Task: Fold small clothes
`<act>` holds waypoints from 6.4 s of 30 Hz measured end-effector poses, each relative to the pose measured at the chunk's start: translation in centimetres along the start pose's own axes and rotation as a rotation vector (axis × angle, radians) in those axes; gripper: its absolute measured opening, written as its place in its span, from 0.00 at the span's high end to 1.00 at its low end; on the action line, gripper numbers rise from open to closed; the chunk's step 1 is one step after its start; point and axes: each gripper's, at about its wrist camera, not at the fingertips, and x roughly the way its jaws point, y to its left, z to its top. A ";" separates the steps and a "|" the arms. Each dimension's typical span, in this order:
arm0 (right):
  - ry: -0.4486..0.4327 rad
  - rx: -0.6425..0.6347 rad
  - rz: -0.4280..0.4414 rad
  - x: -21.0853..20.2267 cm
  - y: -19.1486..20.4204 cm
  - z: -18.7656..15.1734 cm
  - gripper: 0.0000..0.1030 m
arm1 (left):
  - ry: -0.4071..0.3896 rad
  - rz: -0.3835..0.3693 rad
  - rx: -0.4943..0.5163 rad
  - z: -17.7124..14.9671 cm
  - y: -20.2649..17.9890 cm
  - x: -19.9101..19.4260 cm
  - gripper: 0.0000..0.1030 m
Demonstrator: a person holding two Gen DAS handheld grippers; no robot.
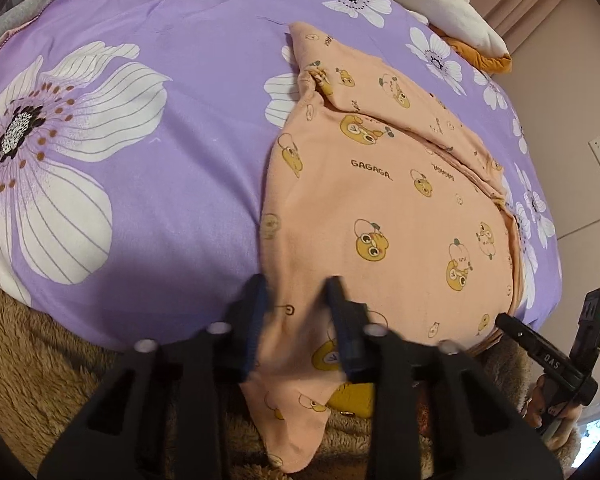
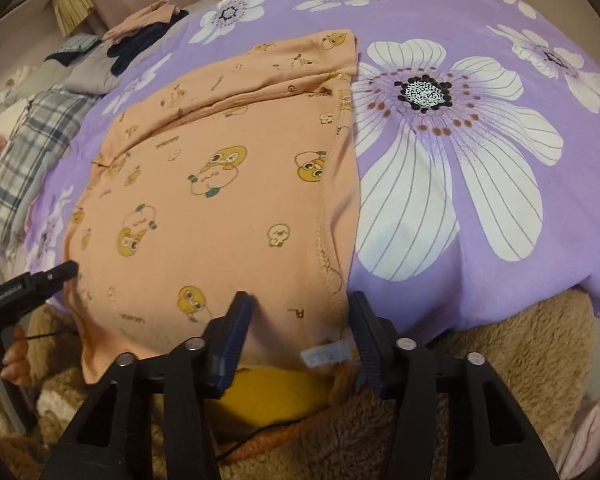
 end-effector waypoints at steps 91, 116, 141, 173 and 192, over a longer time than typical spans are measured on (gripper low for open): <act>-0.207 0.142 -0.010 -2.3 -5.6 8.6 0.47 | -0.054 -0.089 -0.049 7.2 -1.2 0.5 0.38; -0.206 0.112 0.213 -5.1 -3.0 4.1 0.91 | -0.099 -0.251 -0.047 2.4 -2.4 -5.0 0.93; -0.432 0.060 0.257 -15.4 -0.5 1.7 0.91 | -0.228 -0.273 0.033 -0.4 -3.8 -14.8 0.92; -0.365 0.109 0.213 -8.9 -1.8 9.5 0.91 | -0.223 -0.221 0.001 7.8 -4.4 -8.4 0.92; -0.249 0.219 0.176 1.3 -2.5 19.7 0.91 | -0.136 -0.108 -0.088 19.6 -2.6 3.7 0.92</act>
